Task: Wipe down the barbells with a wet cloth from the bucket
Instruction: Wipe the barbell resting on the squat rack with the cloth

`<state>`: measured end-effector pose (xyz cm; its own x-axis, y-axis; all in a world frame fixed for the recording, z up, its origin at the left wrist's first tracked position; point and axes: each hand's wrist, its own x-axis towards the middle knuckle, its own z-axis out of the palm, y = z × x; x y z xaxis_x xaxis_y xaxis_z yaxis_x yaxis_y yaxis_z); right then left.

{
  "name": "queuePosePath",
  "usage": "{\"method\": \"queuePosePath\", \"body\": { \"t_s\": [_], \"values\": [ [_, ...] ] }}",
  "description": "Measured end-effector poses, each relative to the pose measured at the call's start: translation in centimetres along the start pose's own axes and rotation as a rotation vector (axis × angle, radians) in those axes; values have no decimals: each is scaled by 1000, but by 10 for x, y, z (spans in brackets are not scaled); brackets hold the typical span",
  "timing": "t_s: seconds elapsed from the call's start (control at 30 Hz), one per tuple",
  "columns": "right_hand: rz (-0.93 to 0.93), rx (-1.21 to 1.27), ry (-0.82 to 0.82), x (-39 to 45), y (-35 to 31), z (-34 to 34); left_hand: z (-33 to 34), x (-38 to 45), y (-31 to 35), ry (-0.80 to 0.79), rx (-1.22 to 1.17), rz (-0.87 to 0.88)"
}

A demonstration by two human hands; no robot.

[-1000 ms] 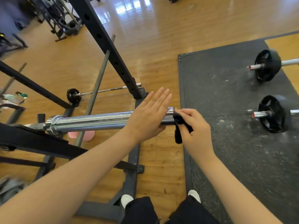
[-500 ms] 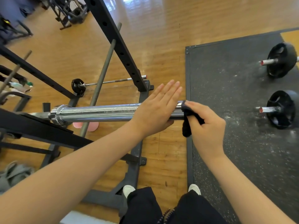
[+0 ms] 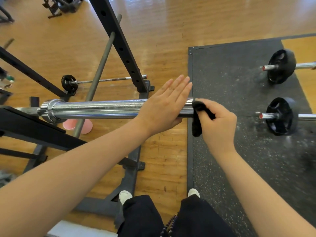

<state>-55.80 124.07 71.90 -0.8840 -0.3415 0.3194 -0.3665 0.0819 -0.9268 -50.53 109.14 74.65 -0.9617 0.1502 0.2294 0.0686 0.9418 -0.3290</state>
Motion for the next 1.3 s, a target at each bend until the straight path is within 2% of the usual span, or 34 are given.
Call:
{"method": "queuePosePath", "body": {
  "t_s": [0.2, 0.37, 0.53, 0.67, 0.83, 0.9, 1.0, 1.07, 1.17, 1.2, 1.3],
  "values": [
    [36, -27, -9, -18, -2, -2, 3, -2, 0, 15, -14, -1],
    [89, 12, 58, -2, -5, 10, 2, -2, 0, 1, -37, 7],
    [133, 24, -12, -18, -9, 1, 5, -3, -1, 11, -31, 12],
    [161, 48, 12, -2, -12, 4, 4, -2, 0, 0, -41, 12],
    [108, -37, -19, -22, -18, -7, 3, -1, -1, -19, -31, 24],
    [74, -66, 68, -17, -23, -8, 2, -4, -1, -26, -41, 9],
    [-85, -232, 141, 2, -31, -8, -3, -23, -3, 13, -51, -88],
    [-170, -357, 13, 13, -38, -3, -2, -39, -8, 36, -56, -163],
    [-184, -542, -260, 13, -41, 11, 2, -55, -23, 19, -50, -279],
    [-185, -584, -275, 10, -39, 15, 2, -59, -27, 15, -55, -299],
    [-236, -602, -184, 2, -35, 16, 5, -70, -41, 23, -66, -310]
  ]
}}
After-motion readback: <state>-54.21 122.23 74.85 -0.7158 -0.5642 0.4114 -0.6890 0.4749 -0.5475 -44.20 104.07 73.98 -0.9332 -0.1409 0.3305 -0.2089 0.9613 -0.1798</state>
